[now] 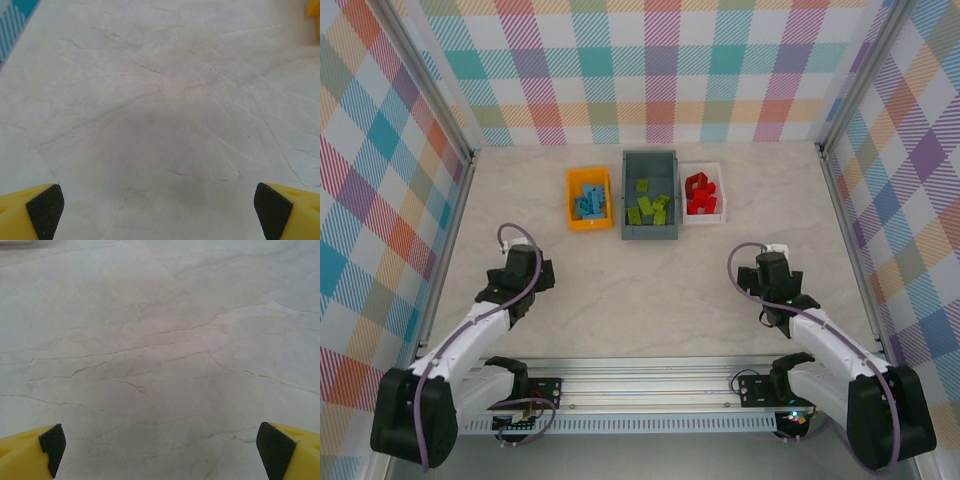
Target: Sort the legos into containers by color
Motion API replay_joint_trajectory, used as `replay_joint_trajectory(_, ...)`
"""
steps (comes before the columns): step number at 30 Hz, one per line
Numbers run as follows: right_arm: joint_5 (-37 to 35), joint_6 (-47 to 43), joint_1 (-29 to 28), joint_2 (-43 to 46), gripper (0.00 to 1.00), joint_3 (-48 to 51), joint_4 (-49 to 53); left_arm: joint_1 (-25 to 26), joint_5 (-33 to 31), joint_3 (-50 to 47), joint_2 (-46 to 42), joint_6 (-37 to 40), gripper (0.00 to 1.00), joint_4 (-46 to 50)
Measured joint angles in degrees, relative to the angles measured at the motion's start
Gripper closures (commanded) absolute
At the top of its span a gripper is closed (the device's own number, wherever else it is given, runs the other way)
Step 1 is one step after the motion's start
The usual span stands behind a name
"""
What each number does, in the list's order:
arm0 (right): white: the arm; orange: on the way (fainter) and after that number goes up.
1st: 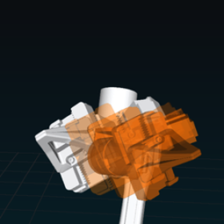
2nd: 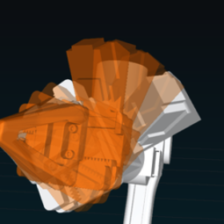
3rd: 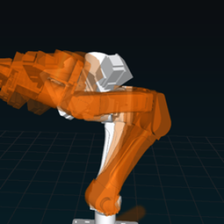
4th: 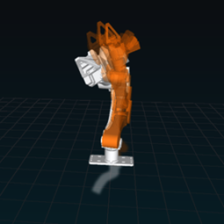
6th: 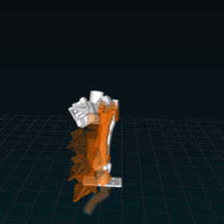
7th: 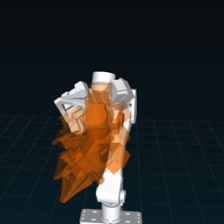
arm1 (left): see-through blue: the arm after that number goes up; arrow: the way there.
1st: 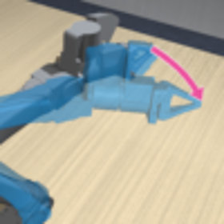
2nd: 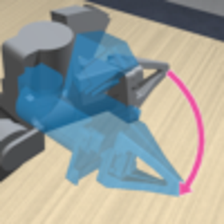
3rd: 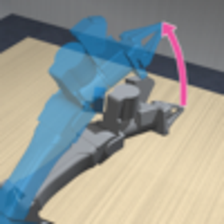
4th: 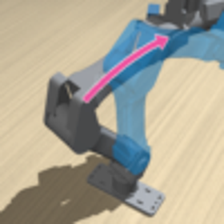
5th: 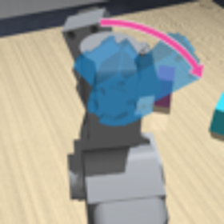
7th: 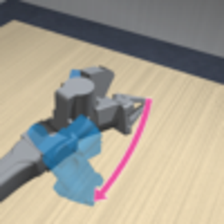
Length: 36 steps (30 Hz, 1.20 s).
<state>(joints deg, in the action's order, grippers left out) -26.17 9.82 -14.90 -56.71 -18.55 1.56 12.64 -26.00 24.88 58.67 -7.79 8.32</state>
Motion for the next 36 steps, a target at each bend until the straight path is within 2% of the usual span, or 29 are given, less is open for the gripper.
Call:
replay_joint_trajectory(4, 3.1, -3.1, 3.1, -6.1, 0.00, 0.0, -11.3, -1.3, 1.9, -2.1, 9.2, 2.4, 0.00, -13.4)
replay_joint_trajectory(11, 9.4, -6.2, 9.3, -19.0, 0.00, -1.4, -30.6, -6.0, 6.8, 3.3, 24.6, 5.1, 0.00, -29.6)
replay_joint_trajectory(14, 11.5, -7.0, 10.6, -25.1, 0.00, -3.4, -36.8, -7.7, 8.5, 5.8, 28.9, 5.2, 0.00, -34.2)
replay_joint_trajectory(17, 14.3, -7.4, 11.8, -29.8, 0.00, -4.0, -42.0, -7.9, 10.4, 5.3, 29.6, 5.8, 0.00, -38.3)
replay_joint_trajectory(21, 16.9, -7.8, 12.3, -30.7, 0.00, -4.0, -44.3, -7.9, 11.0, -1.9, 29.9, 5.9, 0.00, -50.4)
replay_joint_trajectory(36, 20.3, -7.8, 13.1, -30.7, 0.00, -4.0, -46.1, -7.5, 10.0, -3.3, 30.9, 5.9, 0.00, -55.0)
